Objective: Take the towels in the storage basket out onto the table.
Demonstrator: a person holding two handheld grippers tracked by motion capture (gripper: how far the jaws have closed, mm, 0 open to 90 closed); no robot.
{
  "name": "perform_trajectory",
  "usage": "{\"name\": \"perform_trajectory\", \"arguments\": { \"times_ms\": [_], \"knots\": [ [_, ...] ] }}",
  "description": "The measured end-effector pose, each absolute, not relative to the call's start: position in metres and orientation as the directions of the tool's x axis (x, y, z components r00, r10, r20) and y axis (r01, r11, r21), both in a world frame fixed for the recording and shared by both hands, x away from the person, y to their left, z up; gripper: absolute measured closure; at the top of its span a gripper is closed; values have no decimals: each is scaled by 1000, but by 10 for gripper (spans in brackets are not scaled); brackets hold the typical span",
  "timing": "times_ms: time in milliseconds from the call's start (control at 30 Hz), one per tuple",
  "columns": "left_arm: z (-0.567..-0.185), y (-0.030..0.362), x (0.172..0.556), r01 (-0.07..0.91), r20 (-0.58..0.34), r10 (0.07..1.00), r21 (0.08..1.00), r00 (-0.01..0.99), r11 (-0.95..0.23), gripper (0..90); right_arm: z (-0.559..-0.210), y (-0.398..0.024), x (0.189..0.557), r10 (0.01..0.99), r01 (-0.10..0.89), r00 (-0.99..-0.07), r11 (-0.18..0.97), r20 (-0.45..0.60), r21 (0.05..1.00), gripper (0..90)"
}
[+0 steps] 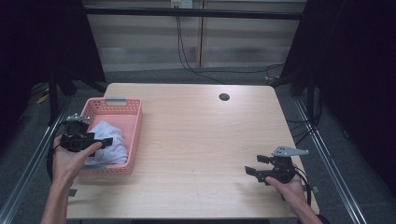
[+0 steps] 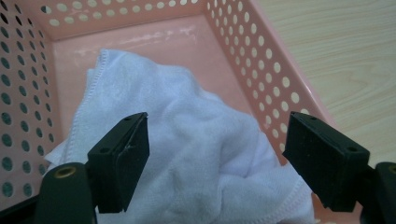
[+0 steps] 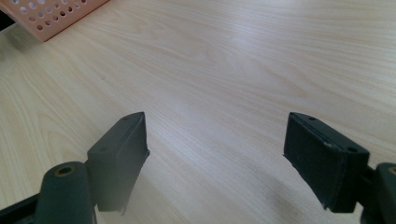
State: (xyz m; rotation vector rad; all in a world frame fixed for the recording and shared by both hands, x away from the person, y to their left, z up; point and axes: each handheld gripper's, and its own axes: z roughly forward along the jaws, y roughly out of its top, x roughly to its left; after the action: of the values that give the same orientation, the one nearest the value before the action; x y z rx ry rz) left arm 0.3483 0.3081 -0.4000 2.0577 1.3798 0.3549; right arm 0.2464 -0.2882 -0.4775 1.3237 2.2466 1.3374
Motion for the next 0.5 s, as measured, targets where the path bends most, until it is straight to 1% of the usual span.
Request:
{"name": "perform_trajectory", "arguments": {
  "times_ms": [133, 233, 267, 400, 433, 500],
  "knots": [
    [-405, 304, 358, 750, -112, 895, 596, 431, -287, 190, -478, -288, 246, 782, 590, -572, 185, 246, 786, 213],
    [-410, 303, 362, 757, -101, 901, 586, 422, -289, 204, -478, -288, 247, 785, 592, -569, 183, 245, 785, 223],
    [-413, 302, 364, 768, -111, 901, 573, 419, -286, 231, -478, -288, 247, 785, 592, -569, 182, 247, 785, 234],
    [-417, 305, 365, 773, -119, 907, 574, 404, -270, 237, -478, -287, 246, 780, 591, -575, 186, 248, 785, 228],
    [-420, 308, 365, 781, -124, 905, 560, 407, -275, 214, -477, -287, 246, 777, 588, -580, 190, 246, 787, 228],
    [-420, 310, 364, 782, -123, 909, 563, 398, -266, 215, -478, -288, 246, 777, 591, -579, 190, 248, 784, 226]
  ]
}}
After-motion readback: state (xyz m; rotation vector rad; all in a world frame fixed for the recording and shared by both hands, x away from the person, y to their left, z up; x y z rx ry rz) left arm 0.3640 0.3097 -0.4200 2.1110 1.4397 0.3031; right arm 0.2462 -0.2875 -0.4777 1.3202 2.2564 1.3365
